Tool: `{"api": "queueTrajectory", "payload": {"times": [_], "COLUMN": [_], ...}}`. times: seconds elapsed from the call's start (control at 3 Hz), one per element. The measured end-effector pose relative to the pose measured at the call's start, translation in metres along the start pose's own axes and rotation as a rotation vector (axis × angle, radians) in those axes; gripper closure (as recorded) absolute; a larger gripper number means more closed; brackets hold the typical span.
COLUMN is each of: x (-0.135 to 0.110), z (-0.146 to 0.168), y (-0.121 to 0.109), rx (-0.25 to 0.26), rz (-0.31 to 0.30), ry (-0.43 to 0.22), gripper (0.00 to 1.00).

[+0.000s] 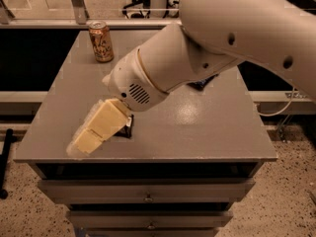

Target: Move rxbar chocolate near orange can

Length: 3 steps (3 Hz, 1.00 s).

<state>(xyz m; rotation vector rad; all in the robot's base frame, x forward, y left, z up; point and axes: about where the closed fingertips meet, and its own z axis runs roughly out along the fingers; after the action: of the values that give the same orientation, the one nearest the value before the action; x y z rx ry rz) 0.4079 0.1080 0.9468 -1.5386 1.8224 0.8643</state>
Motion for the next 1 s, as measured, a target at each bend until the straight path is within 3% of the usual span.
{"api": "queueTrajectory", "payload": {"times": [0.33,1.0], "x": [0.013,0.039], "z": [-0.007,0.002], "y": [-0.006,-0.058], "rx": [0.020,0.087], "rz": [0.002,-0.033], "ry": [-0.016,-0.043], "gripper": [0.00,0.00]}}
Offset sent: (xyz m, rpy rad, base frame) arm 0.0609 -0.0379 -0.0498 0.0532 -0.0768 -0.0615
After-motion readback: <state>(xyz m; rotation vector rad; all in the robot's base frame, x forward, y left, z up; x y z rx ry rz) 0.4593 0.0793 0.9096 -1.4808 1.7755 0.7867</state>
